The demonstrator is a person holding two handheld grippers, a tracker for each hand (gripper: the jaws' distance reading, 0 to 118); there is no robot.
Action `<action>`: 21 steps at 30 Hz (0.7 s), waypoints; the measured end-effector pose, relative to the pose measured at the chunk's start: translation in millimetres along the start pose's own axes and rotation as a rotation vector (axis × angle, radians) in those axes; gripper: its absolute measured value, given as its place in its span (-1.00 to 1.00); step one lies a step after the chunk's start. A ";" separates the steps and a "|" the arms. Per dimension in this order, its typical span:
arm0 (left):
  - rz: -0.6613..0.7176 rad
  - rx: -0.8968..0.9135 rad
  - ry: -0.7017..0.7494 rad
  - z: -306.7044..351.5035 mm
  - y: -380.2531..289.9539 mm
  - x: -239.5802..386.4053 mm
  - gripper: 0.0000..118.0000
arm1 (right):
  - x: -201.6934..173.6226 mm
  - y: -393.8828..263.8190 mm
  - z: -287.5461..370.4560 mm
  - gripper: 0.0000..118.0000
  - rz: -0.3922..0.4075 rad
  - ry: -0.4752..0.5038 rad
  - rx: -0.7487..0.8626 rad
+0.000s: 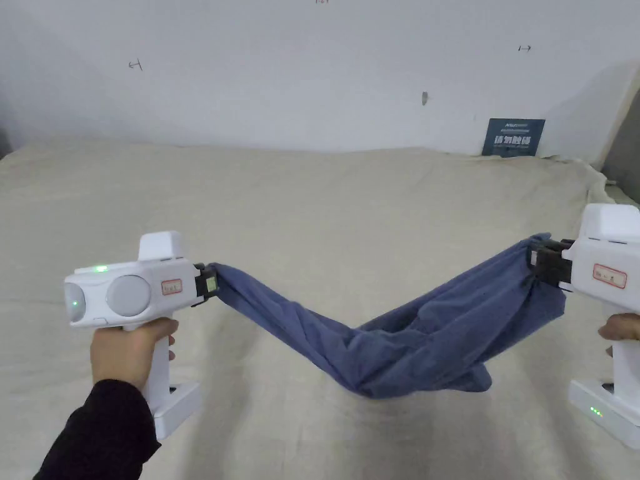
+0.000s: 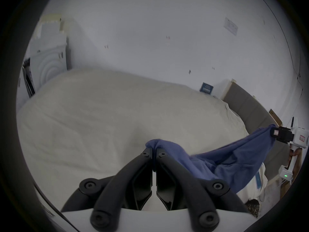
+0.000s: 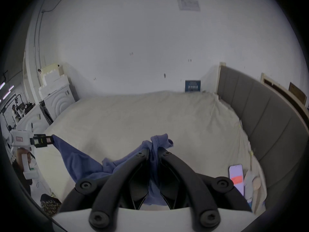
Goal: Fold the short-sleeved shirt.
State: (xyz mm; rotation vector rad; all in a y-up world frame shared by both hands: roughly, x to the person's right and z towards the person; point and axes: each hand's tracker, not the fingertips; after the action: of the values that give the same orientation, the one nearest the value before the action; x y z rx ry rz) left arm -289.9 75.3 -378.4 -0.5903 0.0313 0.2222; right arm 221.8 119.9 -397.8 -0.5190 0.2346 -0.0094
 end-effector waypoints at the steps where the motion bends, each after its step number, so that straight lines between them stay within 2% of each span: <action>1: -0.003 0.014 0.024 1.2 14.5 -3.7 -1.00 | 1.2 11.4 -2.7 -0.89 0.004 -0.009 0.013; 5: -0.001 0.105 0.058 11.5 63.6 -10.1 -1.00 | 5.9 52.6 -10.5 -0.89 -0.005 -0.045 0.086; 12: -0.045 0.216 0.134 4.2 139.6 -17.8 -1.00 | 11.3 115.5 -28.6 -0.89 -0.010 -0.174 0.207; 21: -0.089 0.352 0.172 -6.2 222.0 -8.9 -1.00 | 8.5 165.7 -49.2 -0.89 0.029 -0.262 0.355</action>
State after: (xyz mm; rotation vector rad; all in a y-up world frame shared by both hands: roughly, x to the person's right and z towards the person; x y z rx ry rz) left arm -346.5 249.4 -504.5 -0.2576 0.2058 0.0752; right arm 210.7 239.2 -522.7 -0.1601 -0.0173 0.0448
